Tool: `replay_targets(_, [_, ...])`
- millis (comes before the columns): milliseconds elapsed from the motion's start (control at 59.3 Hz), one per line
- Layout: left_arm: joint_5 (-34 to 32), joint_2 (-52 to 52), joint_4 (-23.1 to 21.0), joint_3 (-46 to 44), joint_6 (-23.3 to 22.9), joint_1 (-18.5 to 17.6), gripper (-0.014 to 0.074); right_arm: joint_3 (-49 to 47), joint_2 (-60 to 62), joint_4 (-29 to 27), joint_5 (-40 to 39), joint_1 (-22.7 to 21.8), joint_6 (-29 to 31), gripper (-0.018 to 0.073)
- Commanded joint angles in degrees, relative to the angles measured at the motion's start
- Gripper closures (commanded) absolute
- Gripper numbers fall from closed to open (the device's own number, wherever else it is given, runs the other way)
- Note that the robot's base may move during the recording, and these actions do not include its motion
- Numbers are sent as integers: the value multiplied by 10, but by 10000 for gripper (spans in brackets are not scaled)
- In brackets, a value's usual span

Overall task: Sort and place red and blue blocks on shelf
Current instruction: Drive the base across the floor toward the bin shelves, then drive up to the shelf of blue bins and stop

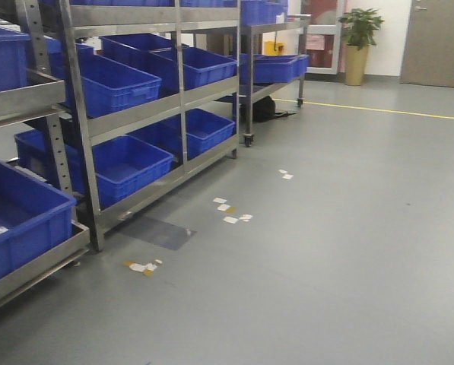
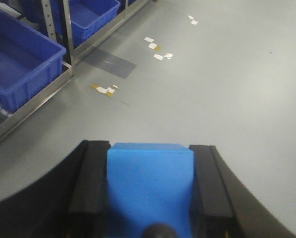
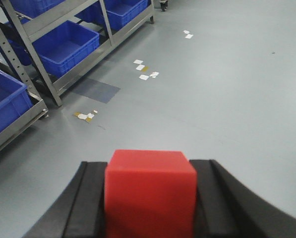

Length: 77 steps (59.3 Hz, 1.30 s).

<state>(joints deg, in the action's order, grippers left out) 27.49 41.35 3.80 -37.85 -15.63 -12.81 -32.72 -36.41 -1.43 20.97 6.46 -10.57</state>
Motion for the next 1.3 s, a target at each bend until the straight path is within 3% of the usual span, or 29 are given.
replay_targets(0, [-47, -2, 2, -16, 0, 1, 474, -17, 3, 5, -49, -2, 2, 501])
replay_targets(1281, [-47, 46, 2, -16, 0, 1, 474, -17, 3, 5, -46, -2, 2, 501])
